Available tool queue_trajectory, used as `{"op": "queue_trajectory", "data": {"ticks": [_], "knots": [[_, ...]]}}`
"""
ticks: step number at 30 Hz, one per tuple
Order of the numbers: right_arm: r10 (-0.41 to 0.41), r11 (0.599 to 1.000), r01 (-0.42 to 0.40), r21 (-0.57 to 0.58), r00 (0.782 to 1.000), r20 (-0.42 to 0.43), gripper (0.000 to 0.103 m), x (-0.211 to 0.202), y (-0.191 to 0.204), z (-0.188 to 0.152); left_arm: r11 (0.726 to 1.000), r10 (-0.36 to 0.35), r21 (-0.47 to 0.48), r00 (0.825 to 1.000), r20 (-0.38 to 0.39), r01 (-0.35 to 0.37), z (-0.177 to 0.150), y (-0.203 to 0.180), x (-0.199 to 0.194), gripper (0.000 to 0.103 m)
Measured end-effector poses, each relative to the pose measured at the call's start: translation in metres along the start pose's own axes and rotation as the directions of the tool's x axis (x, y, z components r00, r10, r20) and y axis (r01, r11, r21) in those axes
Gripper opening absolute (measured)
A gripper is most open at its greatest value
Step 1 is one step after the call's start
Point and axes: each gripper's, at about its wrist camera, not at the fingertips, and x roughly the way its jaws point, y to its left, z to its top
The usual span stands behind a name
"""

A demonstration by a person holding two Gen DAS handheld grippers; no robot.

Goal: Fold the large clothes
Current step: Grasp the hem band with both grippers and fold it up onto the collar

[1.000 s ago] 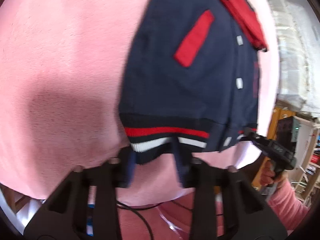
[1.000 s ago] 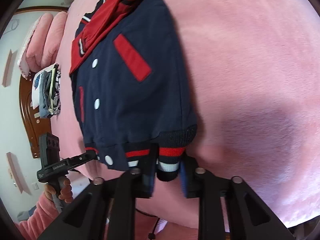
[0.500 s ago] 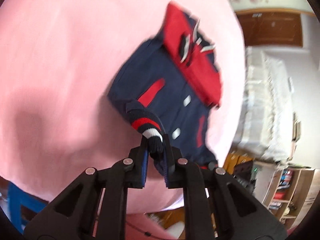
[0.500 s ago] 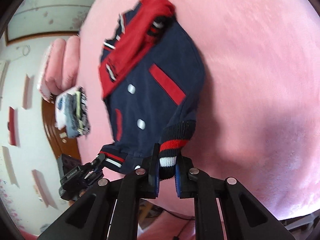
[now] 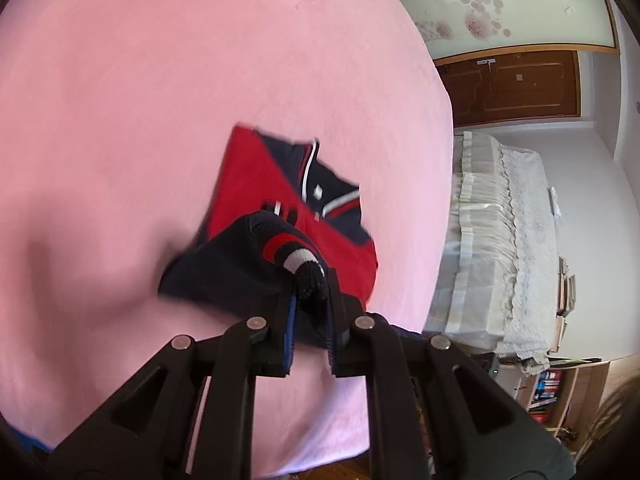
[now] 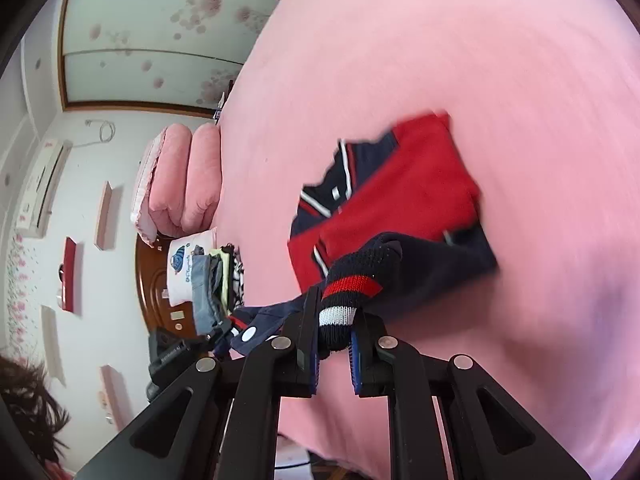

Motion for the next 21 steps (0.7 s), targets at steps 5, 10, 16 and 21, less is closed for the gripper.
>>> {"op": "queue_trajectory", "data": {"ticks": [5, 10, 16, 21], "knots": [[-0.048, 0.999, 0.048, -0.008, 0.999, 0.012, 0.011, 0.035, -0.009, 0.045, 0.999, 0.042, -0.017, 0.999, -0.018, -0.042, 0.049, -0.002, 0.061, 0.009], [-0.120, 0.992, 0.119, 0.032, 0.993, 0.021, 0.011, 0.074, -0.028, 0.081, 0.994, 0.109, 0.000, 0.993, -0.049, -0.109, 0.076, 0.005, 0.114, 0.009], [-0.164, 0.983, 0.162, 0.090, 0.986, 0.015, 0.012, 0.098, -0.049, 0.091, 0.984, 0.177, 0.013, 0.981, -0.083, -0.176, 0.096, 0.006, 0.147, 0.010], [-0.153, 0.987, 0.151, 0.050, 0.988, 0.023, 0.024, 0.098, -0.047, 0.091, 0.978, 0.206, 0.048, 0.977, -0.062, -0.204, 0.093, -0.001, 0.147, 0.016]]}}
